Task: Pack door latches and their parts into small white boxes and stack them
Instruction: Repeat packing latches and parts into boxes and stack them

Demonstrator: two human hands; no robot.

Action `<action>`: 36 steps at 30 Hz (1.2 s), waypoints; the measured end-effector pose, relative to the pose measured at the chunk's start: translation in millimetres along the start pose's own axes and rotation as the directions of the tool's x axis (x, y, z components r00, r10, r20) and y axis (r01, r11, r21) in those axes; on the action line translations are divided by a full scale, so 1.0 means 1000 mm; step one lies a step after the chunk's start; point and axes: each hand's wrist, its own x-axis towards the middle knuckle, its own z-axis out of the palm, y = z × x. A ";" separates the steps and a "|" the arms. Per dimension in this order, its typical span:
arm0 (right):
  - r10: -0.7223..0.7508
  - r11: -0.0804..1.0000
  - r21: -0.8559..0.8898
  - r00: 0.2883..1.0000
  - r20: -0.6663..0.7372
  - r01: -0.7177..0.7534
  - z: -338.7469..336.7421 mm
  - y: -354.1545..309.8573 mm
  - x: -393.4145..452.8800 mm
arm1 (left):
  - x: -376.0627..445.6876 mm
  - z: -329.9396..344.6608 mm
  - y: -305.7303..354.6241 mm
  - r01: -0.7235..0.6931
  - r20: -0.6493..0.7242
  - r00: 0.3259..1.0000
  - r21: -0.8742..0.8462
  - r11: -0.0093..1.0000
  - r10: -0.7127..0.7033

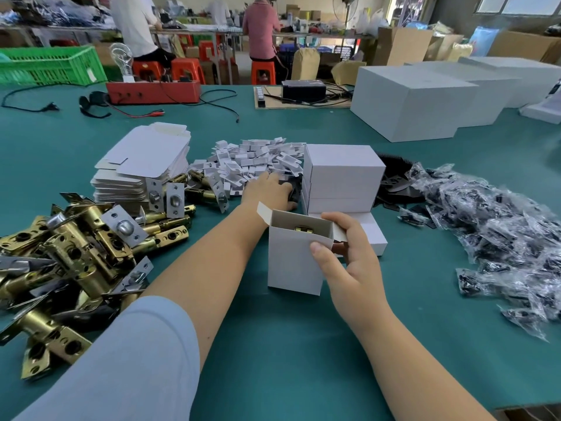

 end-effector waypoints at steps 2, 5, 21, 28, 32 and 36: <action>0.002 1.000 0.006 1.000 -0.004 -0.002 0.000 0.000 0.000 | -0.001 0.001 0.003 0.071 0.020 0.997 -0.172 0.983 -0.068; 0.006 1.000 0.010 1.000 -0.009 -0.006 0.000 0.000 0.000 | -0.005 -0.003 0.004 0.099 0.012 0.995 -0.330 0.939 -0.101; -0.015 1.000 0.017 1.000 -0.013 0.015 0.000 0.000 -0.001 | -0.070 -0.056 -0.008 0.014 0.175 0.952 -0.846 -0.534 -0.252; -0.172 0.980 -0.119 0.977 -0.125 0.158 -0.007 -0.016 0.011 | -0.131 -0.079 0.001 -0.167 -0.111 0.979 -0.914 -0.369 -0.169; -0.259 0.945 -0.221 0.964 -0.055 0.241 -0.011 -0.036 0.027 | -0.144 -0.077 0.016 -0.185 -0.137 0.971 -0.951 -0.247 -0.198; -0.239 0.950 -0.195 0.970 0.048 0.243 -0.003 -0.040 0.033 | -0.145 -0.069 0.021 -0.248 -0.218 0.960 -0.954 -0.170 -0.177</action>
